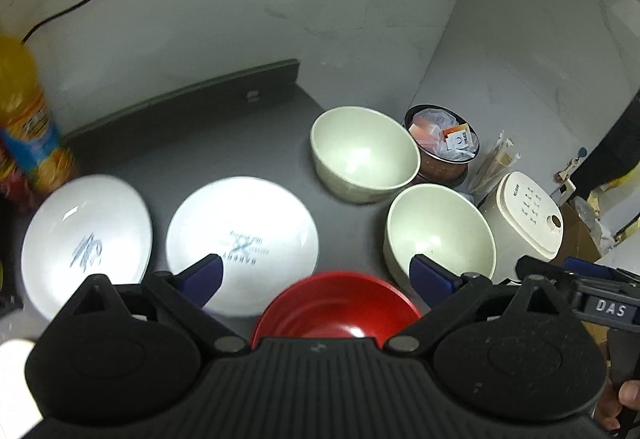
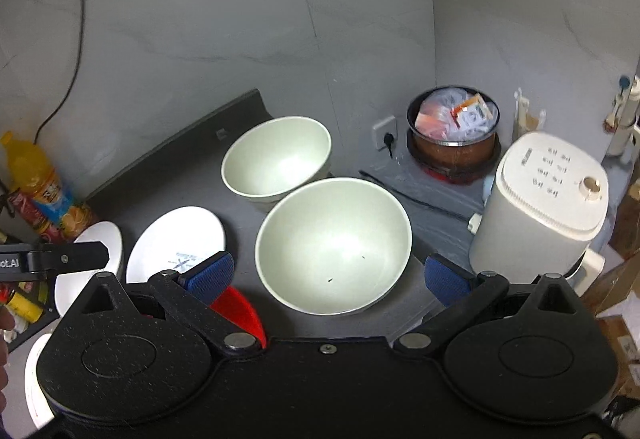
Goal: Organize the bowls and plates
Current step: 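Move the right gripper toward the cream bowl beside the red bowl, then grasp the cream bowl rim with the right gripper and lift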
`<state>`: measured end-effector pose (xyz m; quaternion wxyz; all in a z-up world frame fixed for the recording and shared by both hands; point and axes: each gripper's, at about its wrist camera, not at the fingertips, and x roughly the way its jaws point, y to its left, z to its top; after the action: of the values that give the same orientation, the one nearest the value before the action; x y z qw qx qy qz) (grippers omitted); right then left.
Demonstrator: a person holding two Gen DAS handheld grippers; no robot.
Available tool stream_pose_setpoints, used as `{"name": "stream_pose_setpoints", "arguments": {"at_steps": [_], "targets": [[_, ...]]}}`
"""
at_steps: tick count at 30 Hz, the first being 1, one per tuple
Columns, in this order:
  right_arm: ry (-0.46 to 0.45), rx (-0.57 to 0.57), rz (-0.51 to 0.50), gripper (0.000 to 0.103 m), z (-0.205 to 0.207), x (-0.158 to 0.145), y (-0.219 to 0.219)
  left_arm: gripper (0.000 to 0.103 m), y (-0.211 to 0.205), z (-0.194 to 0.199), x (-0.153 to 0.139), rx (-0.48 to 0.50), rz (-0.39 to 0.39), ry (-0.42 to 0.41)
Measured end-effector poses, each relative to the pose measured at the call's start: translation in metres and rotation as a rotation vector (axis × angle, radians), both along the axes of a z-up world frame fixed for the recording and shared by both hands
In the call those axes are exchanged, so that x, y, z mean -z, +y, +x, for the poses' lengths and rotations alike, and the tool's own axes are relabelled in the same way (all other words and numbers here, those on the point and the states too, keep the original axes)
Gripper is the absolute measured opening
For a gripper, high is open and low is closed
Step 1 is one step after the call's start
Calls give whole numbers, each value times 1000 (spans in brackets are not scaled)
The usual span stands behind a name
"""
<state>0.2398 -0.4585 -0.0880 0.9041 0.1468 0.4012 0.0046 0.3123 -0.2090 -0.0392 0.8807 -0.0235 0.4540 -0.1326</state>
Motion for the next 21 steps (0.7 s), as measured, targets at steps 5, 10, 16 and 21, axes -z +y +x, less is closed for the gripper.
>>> {"name": "stream_pose_setpoints", "arguments": {"at_steps": [5, 10, 16, 21], "targets": [[22, 12, 8, 103, 13, 14, -5, 100, -20, 14, 10, 77, -20, 26], [51, 21, 30, 98, 24, 29, -14, 99, -34, 28, 27, 72, -44, 81], [86, 6, 77, 79, 36, 44, -25, 84, -50, 41, 37, 37, -32, 83], [125, 24, 94, 64, 45, 61, -30, 64, -65, 55, 55, 32, -35, 126]]}}
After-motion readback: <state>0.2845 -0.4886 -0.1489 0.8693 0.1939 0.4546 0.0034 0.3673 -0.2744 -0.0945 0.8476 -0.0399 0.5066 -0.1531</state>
